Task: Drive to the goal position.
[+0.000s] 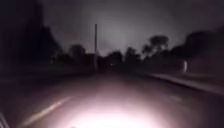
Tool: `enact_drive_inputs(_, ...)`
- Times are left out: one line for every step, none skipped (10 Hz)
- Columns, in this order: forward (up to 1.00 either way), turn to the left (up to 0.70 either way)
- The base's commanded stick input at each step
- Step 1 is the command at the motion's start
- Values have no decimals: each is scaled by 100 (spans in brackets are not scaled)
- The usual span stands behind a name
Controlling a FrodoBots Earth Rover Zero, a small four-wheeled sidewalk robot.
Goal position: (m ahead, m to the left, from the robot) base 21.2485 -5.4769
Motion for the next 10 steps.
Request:
enact_drive_inputs(70,0)
enact_drive_inputs(70,0)
enact_drive_inputs(70,0)
enact_drive_inputs(70,0)
enact_drive_inputs(70,0)
enact_drive_inputs(70,0)
enact_drive_inputs(70,0)
enact_drive_inputs(70,0)
enact_drive_inputs(70,0)
enact_drive_inputs(70,0)
